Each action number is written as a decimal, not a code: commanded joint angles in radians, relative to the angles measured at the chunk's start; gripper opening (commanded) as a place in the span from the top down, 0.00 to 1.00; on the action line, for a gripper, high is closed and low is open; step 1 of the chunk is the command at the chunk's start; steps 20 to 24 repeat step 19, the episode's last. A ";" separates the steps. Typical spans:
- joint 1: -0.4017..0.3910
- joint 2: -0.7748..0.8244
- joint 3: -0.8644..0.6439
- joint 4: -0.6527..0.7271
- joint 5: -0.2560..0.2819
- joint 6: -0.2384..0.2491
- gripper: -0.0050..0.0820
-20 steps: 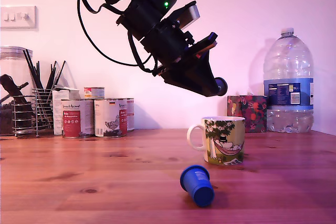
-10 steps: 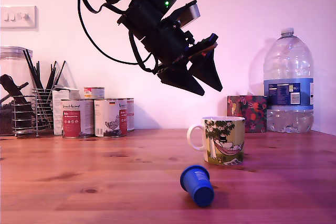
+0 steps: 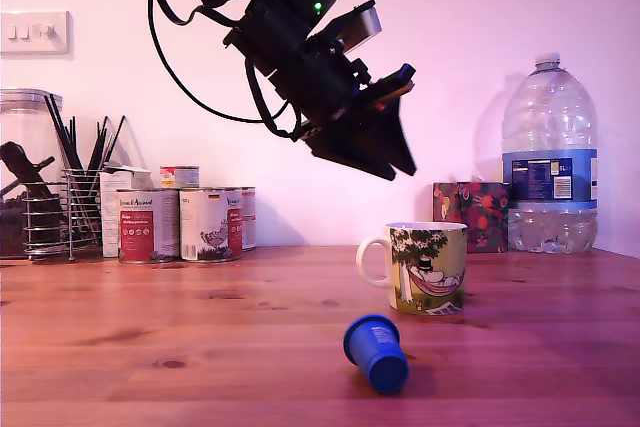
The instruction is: Pick up the coffee capsules from the table one by one and drop them inside the nearest coffee cup
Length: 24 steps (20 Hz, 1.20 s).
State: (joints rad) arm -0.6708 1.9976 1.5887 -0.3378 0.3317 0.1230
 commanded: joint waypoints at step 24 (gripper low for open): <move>0.068 -0.665 -0.575 0.178 0.000 -0.048 0.96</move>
